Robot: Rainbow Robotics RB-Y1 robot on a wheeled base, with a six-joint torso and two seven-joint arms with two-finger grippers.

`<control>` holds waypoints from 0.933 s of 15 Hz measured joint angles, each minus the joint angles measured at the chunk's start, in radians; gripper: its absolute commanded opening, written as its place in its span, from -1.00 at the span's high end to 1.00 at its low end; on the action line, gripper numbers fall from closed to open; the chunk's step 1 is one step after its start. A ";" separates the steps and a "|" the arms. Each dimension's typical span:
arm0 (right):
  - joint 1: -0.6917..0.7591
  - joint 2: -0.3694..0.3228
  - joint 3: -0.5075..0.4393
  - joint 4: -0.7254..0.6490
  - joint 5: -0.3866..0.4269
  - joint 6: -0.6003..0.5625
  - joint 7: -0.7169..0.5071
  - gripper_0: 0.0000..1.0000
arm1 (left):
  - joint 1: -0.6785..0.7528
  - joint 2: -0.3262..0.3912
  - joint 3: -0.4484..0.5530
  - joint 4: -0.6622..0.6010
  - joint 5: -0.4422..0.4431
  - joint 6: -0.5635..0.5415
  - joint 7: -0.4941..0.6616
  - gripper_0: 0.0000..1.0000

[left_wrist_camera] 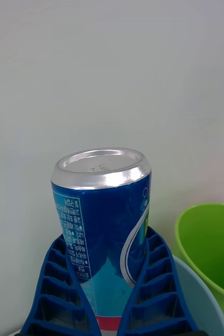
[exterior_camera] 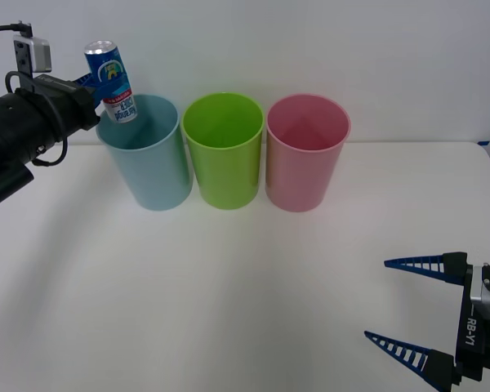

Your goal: Put cans in the blue bin and PET bottles in the pink bin and trash in the green bin.

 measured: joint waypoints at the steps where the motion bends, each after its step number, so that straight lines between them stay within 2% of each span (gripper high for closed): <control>1: 0.000 0.000 0.000 0.000 0.000 0.000 0.000 -1.00 | -0.001 0.000 -0.005 0.002 0.000 0.000 0.004 1.00; 3: 0.000 0.000 0.000 0.000 0.000 0.000 0.000 -1.00 | -0.005 0.000 -0.009 0.003 -0.003 0.000 0.012 1.00; 4: 0.000 0.000 0.000 0.000 0.000 0.000 0.000 -1.00 | -0.005 0.000 -0.009 0.003 -0.006 -0.001 0.019 0.90; 5: 0.000 0.000 0.000 0.000 0.000 0.000 0.000 -1.00 | -0.005 0.000 -0.009 0.003 -0.008 -0.001 0.026 0.23; 6: 0.000 0.000 0.000 0.000 0.000 0.000 0.000 -1.00 | -0.007 0.000 -0.009 0.003 -0.008 -0.001 0.035 -0.07; 7: 0.000 0.000 0.000 0.000 0.000 0.000 0.000 -1.00 | -0.010 0.000 -0.009 0.003 -0.008 0.000 0.043 -0.72; 8: 0.000 0.000 0.000 0.000 0.000 0.000 0.000 -1.00 | -0.013 0.000 -0.009 0.003 -0.008 0.001 0.048 -1.00; 14: 0.000 0.000 0.000 0.000 0.000 0.000 0.000 -1.00 | -0.019 0.000 -0.008 0.003 -0.008 0.006 0.069 -1.00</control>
